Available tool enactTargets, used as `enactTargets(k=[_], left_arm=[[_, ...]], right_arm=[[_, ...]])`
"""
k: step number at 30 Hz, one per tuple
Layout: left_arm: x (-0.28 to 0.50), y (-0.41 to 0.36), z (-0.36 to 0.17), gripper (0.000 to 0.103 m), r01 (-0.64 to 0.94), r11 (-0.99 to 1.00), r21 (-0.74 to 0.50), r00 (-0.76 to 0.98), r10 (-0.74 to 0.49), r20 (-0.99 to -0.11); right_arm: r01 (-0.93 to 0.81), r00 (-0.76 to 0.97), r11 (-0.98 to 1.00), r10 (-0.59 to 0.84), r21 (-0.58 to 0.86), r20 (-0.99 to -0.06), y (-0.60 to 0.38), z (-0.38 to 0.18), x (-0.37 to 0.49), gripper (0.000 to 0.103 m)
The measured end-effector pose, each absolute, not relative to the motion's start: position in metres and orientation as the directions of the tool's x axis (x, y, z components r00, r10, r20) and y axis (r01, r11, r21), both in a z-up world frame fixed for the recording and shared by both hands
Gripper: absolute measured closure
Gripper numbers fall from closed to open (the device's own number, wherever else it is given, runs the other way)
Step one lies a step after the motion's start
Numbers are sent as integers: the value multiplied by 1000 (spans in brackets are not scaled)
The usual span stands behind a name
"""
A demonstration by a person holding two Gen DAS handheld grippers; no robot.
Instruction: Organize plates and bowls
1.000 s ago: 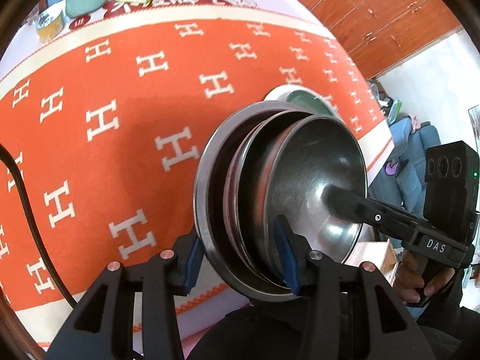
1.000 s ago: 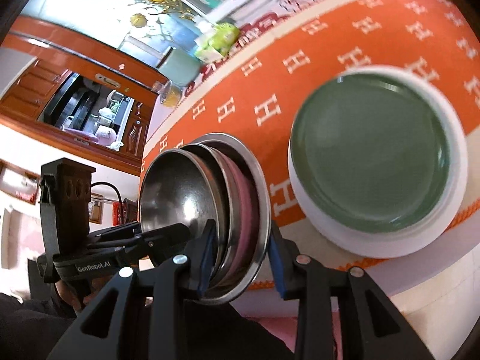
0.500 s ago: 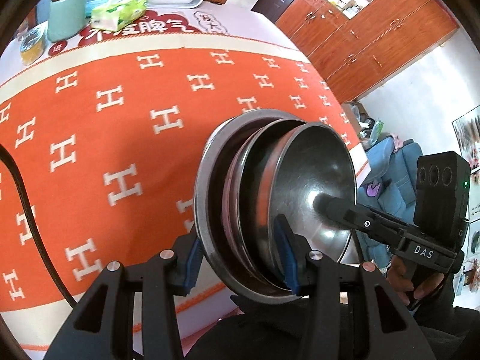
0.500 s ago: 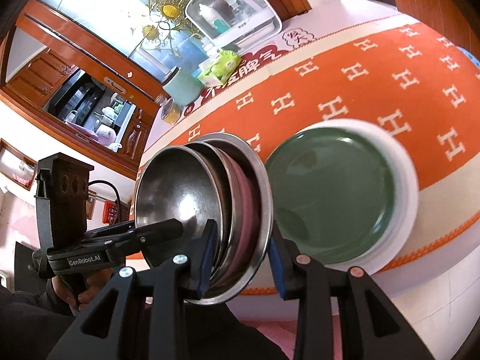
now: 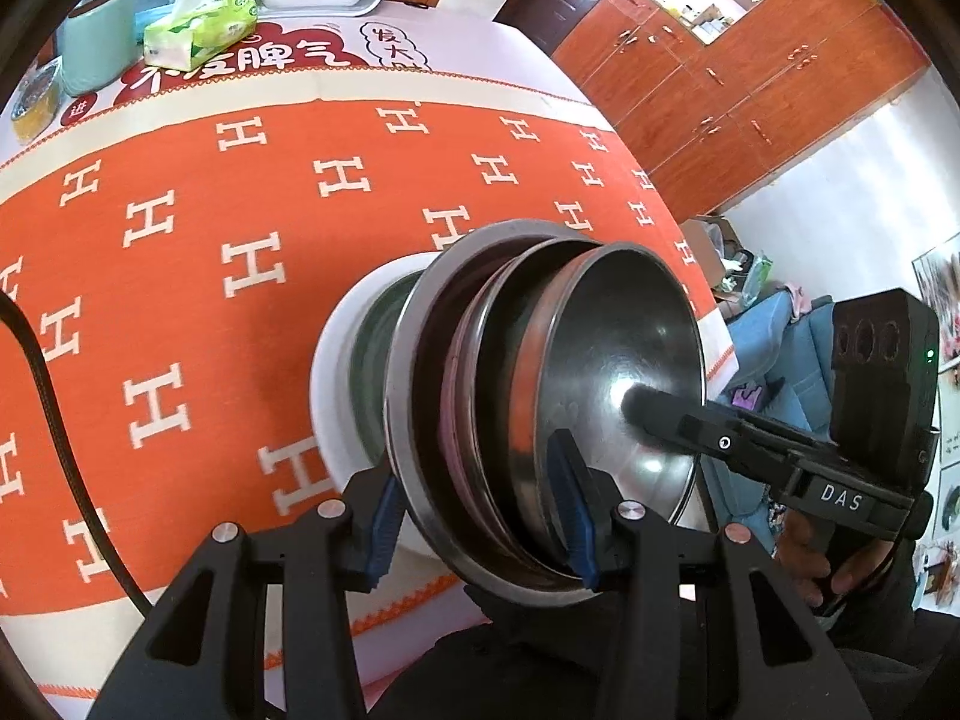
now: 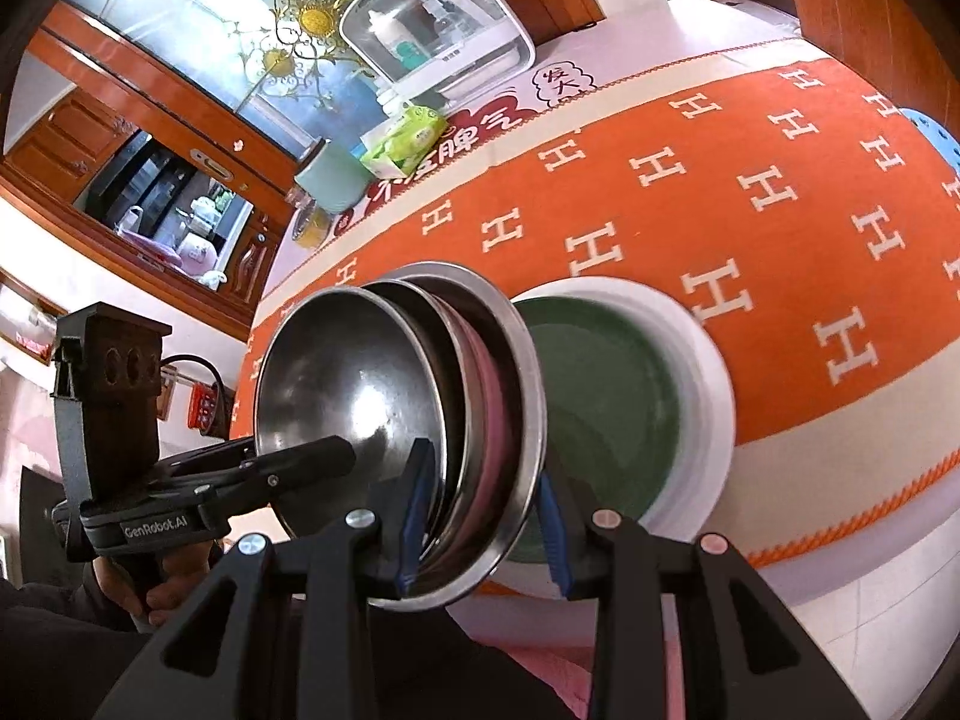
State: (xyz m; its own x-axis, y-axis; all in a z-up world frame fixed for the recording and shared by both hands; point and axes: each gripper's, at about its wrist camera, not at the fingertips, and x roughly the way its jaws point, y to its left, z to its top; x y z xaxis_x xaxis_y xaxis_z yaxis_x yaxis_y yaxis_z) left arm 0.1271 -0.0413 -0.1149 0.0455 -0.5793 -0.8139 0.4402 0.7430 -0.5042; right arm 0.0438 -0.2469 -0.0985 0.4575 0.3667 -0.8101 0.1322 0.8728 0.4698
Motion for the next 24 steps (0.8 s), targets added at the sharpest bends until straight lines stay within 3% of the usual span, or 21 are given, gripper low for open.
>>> enactTargets(k=[24], left_arm=[[143, -94, -148, 60, 233, 880, -414, 53, -437, -898]], right_arm=[[3, 230, 884, 454, 467, -861, -292, -144, 106, 69]])
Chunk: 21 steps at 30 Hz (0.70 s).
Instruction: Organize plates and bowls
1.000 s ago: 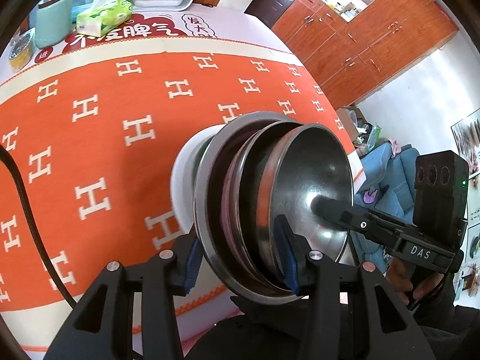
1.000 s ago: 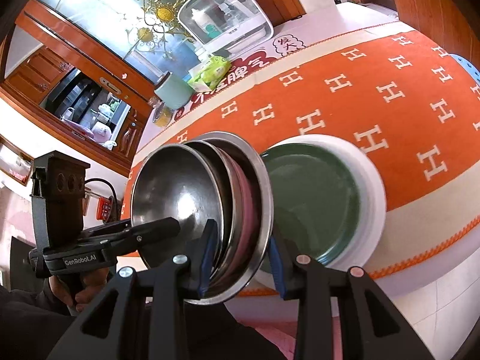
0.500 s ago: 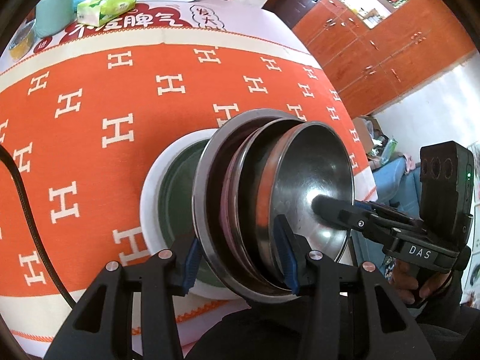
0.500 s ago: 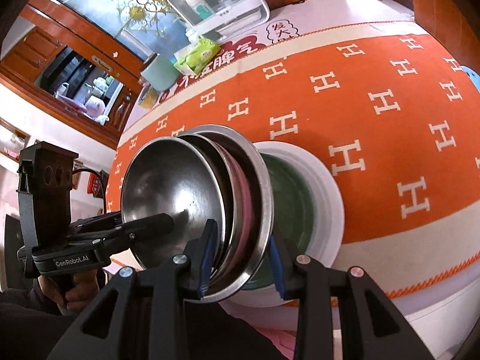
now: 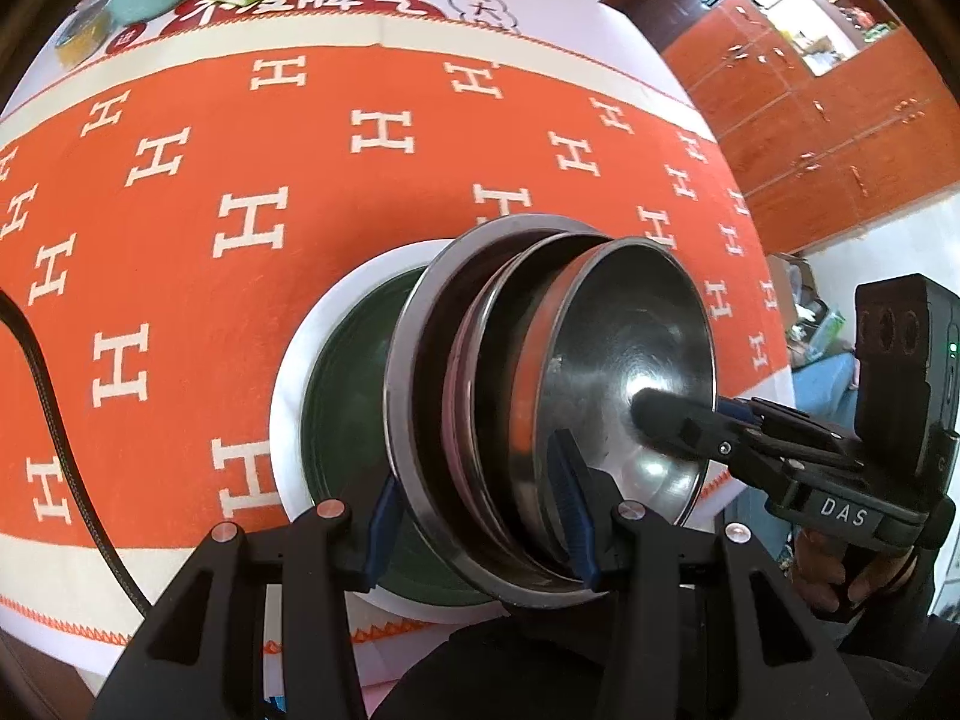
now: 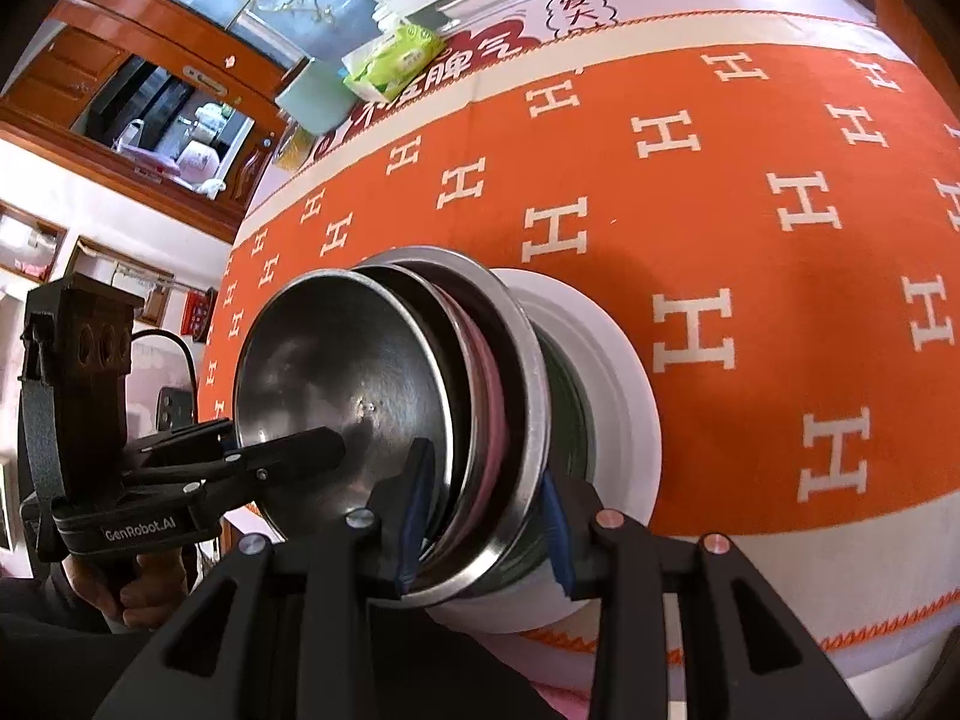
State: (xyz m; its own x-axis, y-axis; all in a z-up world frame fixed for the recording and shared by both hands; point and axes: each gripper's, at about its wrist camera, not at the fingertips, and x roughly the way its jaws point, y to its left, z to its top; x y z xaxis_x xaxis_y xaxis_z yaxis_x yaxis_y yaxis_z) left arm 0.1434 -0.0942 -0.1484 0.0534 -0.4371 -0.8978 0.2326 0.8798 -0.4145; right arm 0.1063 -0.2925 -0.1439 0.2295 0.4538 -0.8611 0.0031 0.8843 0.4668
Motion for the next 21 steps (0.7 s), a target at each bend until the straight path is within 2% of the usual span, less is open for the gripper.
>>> enactTargets(k=[16, 21], left_arm=[[138, -99, -165, 59, 57, 960, -276, 98, -280, -955], [131, -94, -163, 59, 21, 962, -274, 136, -274, -952]], right_arm=[[-159, 171, 887, 457, 434, -873, -284, -163, 123, 68], [-199, 168, 891, 440, 407, -882, -280, -165, 130, 68]])
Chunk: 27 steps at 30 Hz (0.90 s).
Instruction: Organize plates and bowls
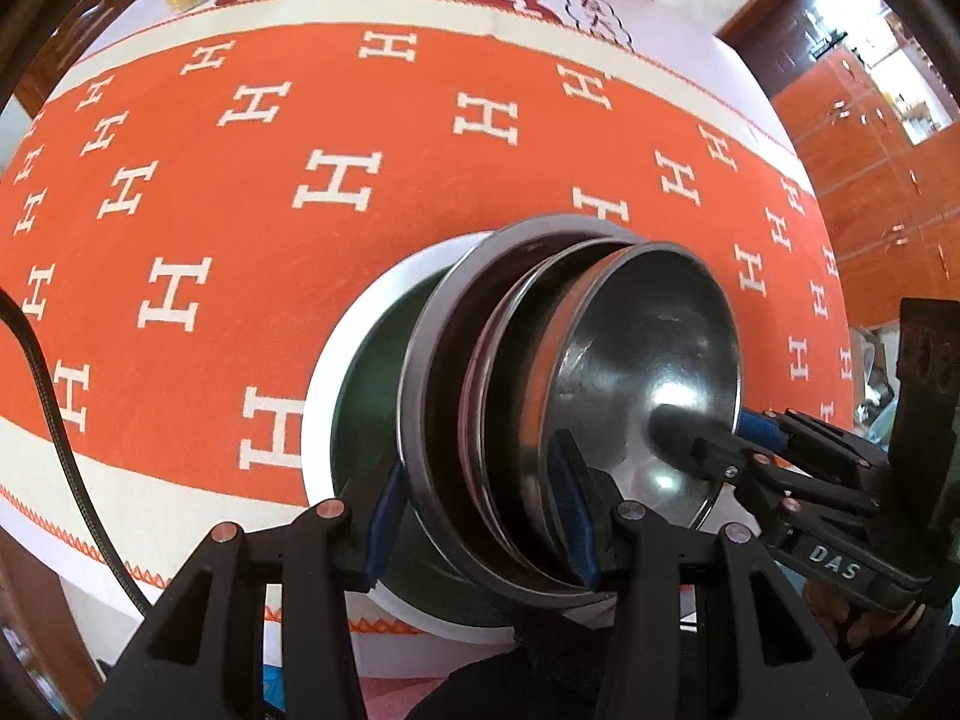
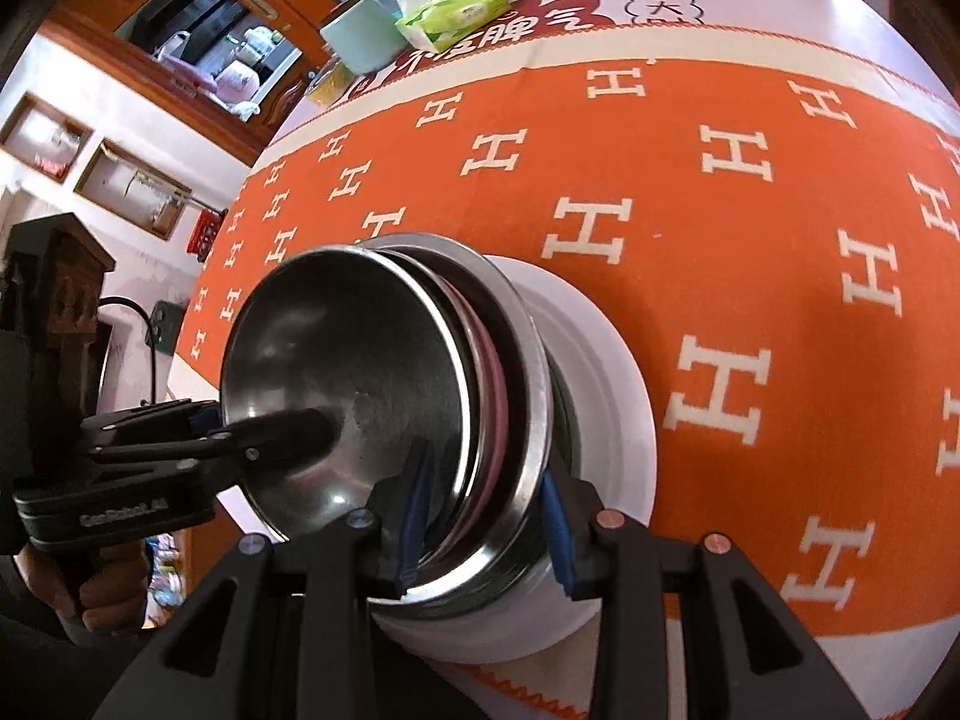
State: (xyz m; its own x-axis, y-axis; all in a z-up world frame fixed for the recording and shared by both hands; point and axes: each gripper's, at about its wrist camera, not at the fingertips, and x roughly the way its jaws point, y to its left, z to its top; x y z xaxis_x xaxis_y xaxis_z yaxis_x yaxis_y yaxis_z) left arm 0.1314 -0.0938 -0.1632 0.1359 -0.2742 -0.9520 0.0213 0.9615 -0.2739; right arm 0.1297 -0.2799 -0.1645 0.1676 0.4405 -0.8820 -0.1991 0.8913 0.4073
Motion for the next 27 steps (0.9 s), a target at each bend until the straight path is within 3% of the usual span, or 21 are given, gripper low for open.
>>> enactTargets(k=[5, 9, 13, 15, 20, 25, 27], left_arm=[[130, -91, -159, 58, 29, 965, -260, 167, -261, -951], [130, -89, -144, 57, 54, 960, -276, 209, -281, -937], [130, -81, -128, 53, 71, 949, -308, 256, -316, -914], [129, -75, -120, 52, 69, 944, -324, 283, -330, -901], [120, -58, -101, 42, 84, 927, -365, 318, -372, -872], [104, -28, -86, 37, 70, 911, -406, 344, -404, -848], [95, -17, -81, 33, 58, 915, -398, 373, -390, -842]], right_arm=[[-217, 184, 913, 387, 347, -904, -273, -161, 133, 67], [-193, 216, 927, 361, 323, -907, -272, -159, 135, 56], [-152, 249, 936, 347, 317, -904, -274, -152, 135, 53], [-139, 281, 942, 333, 306, -900, -273, -145, 133, 45], [-85, 362, 959, 281, 269, -889, -267, -124, 119, 42], [-43, 453, 954, 284, 297, -845, -260, -105, 91, 40], [-18, 491, 958, 256, 285, -832, -257, -99, 75, 33]])
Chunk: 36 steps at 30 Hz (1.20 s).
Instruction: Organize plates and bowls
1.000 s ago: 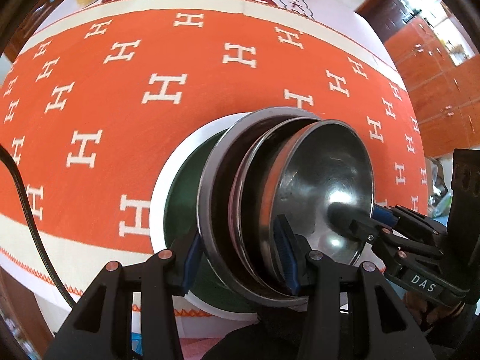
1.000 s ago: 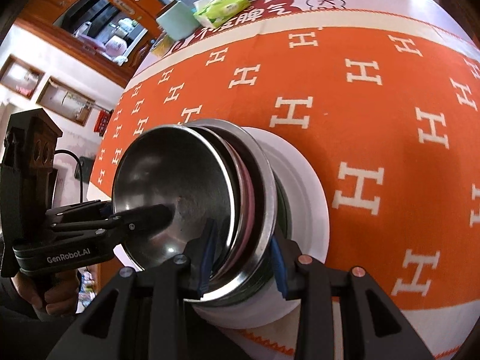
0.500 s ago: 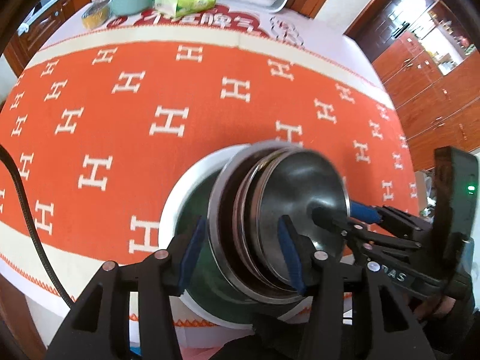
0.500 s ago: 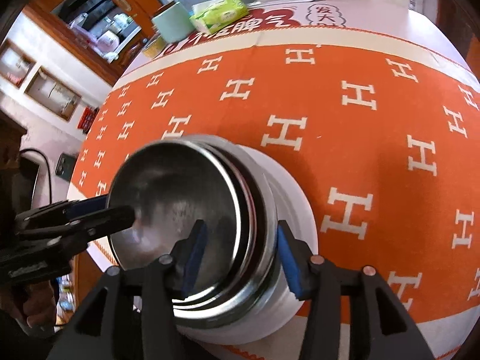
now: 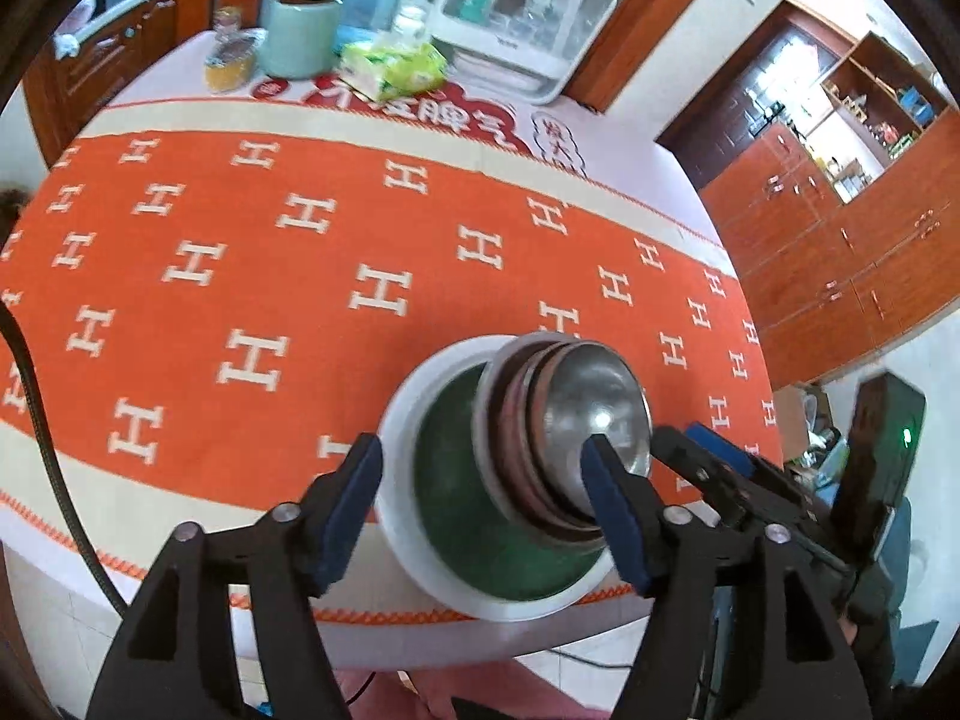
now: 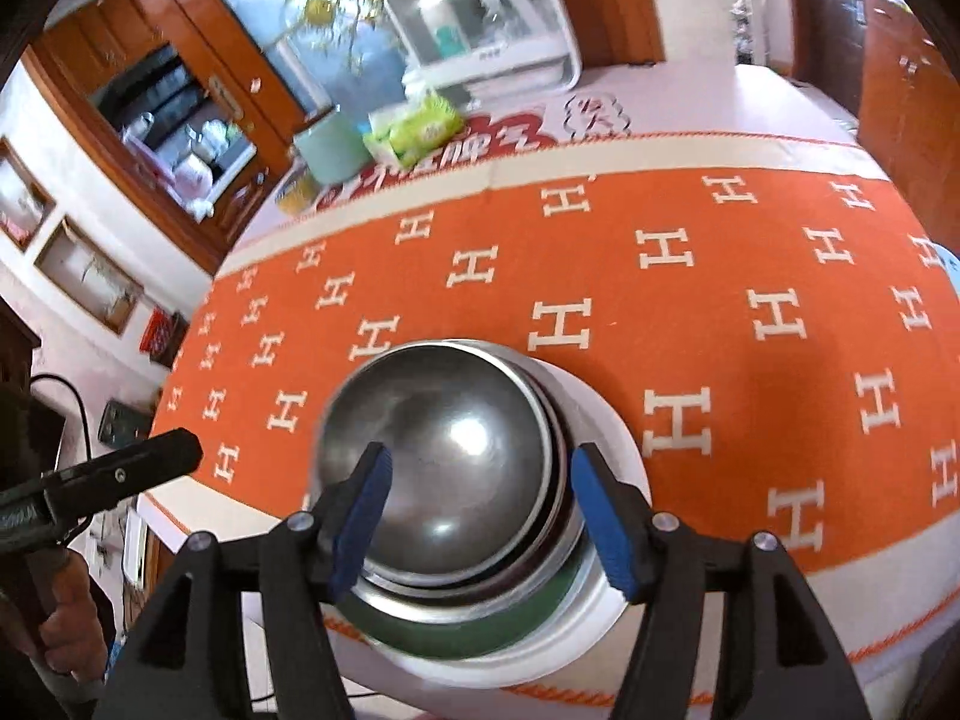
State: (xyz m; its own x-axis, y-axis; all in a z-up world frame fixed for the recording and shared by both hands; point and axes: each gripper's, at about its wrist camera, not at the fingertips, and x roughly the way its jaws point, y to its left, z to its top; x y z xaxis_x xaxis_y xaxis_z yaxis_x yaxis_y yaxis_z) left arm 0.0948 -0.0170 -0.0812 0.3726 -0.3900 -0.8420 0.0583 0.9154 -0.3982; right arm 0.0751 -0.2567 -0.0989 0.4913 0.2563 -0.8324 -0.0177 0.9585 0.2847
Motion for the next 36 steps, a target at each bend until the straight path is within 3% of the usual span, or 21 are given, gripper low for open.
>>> enactTargets(k=[3, 11, 23, 31, 36], left_arm=[[82, -8, -77, 24, 47, 926, -375, 392, -362, -845], [47, -12, -76, 23, 33, 944, -328, 415, -311, -855], [11, -53, -24, 12, 56, 976, -211, 542, -208, -815], [0, -85, 6, 8, 86, 984, -155, 586, -176, -791], [-9, -97, 12, 8, 122, 988, -93, 564, -146, -812]], right_arm=[[9, 524, 962, 226, 271, -821, -251, -94, 53, 24], [78, 543, 968, 161, 240, -824, -251, -84, -4, 18], [-10, 538, 983, 161, 184, -828, -280, -31, -28, 7], [-101, 498, 981, 196, 167, -845, -278, -6, -39, 6], [-60, 540, 990, 137, 125, -831, -270, 4, -48, 5]])
